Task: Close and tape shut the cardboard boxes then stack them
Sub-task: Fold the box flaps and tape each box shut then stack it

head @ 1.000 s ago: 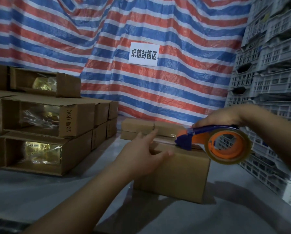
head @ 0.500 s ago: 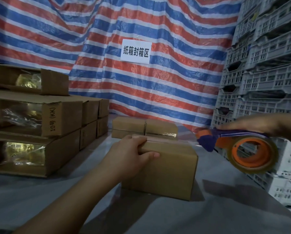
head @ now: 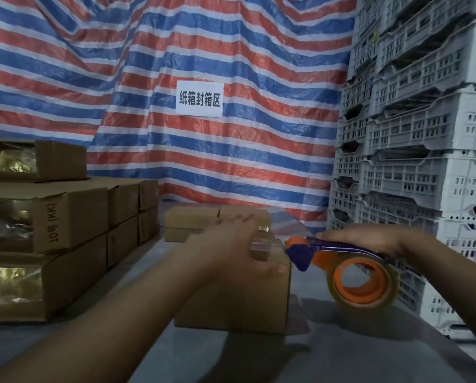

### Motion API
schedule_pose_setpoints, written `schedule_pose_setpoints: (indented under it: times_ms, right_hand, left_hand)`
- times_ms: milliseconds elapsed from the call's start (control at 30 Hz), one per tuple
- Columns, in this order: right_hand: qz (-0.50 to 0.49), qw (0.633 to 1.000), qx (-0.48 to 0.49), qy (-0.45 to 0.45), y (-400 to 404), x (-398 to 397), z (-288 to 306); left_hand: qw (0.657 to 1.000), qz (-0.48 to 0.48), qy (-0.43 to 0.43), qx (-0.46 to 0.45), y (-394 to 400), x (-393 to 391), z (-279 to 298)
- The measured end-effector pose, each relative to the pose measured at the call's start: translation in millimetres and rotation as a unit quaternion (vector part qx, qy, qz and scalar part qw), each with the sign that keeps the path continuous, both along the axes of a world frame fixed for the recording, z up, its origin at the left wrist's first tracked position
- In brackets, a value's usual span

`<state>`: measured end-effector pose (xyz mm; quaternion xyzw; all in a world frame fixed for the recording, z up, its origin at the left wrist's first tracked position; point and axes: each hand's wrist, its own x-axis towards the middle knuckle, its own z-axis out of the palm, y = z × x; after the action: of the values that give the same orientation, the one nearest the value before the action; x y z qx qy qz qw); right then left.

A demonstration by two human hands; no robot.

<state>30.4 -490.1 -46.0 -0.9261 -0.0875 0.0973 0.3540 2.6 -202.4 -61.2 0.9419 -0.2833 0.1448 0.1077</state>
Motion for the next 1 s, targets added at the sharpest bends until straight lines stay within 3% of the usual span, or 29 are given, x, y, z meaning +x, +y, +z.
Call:
schedule_pose_setpoints:
  times_ms: [133, 300, 400, 533, 600, 733, 1000]
  right_hand:
    - [-0.004, 1.000, 0.000, -0.005, -3, -2, -4]
    - [0.001, 0.995, 0.097, 0.004, -25, -7, -7]
    - [-0.029, 0.999, 0.036, -0.002, -52, -13, 7]
    - [-0.032, 0.986, -0.159, -0.027, -24, -26, 27]
    - [-0.030, 0.958, -0.273, -0.080, 10, -23, 32]
    - [-0.083, 0.866, -0.463, -0.171, 56, -17, 43]
    - [-0.082, 0.756, -0.600, -0.249, 94, -36, 46]
  left_hand:
    - [0.997, -0.041, 0.027, 0.062, -31, 4, -15]
    - [0.994, -0.017, 0.001, 0.105, -29, 15, -28]
    - [0.995, -0.024, -0.008, 0.093, -26, 18, -29]
    - [0.995, -0.041, -0.017, 0.092, -27, 17, -33]
    - [0.995, -0.047, -0.021, 0.088, -28, 16, -31]
    - [0.994, -0.033, -0.016, 0.102, -31, 14, -29]
    - [0.994, -0.029, -0.034, 0.097, -31, 13, -32]
